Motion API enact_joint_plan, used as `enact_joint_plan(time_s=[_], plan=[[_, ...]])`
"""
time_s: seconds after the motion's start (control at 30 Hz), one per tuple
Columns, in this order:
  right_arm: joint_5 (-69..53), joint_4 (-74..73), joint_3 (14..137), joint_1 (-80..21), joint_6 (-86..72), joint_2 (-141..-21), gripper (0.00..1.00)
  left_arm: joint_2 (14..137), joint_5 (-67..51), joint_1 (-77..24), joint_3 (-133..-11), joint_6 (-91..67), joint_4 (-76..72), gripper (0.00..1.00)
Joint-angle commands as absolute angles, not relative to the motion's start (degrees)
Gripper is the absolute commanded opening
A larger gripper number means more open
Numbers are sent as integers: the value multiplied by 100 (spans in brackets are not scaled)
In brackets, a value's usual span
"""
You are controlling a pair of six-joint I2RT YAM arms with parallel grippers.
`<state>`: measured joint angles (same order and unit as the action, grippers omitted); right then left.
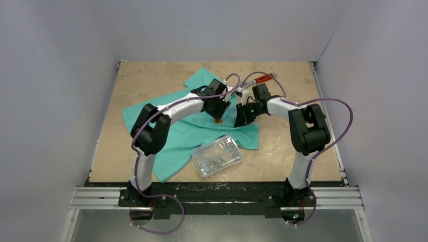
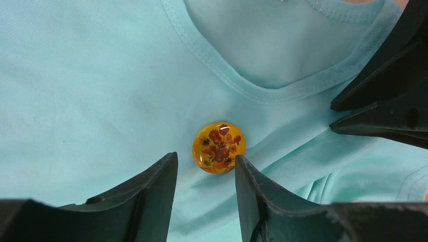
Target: Remove the brooch from the garment
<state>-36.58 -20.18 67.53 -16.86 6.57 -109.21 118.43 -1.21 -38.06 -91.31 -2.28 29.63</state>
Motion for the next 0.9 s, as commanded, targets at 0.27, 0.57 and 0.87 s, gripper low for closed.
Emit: enact_joint_plan(time_s=[0.27, 0.57, 0.87], plan=[[-3801, -1870, 6592, -1635, 352, -10952, 22, 12155, -18, -4077, -9383, -211, 2748, 36], [-3806, -1942, 6576, -1609, 464, -10925, 22, 12427, -18, -4056, -9498, -347, 3117, 42], [-3849, -1956, 6557, -1601, 500, -10942, 23, 12606, 777, -4069, -9822, -234, 3617, 45]])
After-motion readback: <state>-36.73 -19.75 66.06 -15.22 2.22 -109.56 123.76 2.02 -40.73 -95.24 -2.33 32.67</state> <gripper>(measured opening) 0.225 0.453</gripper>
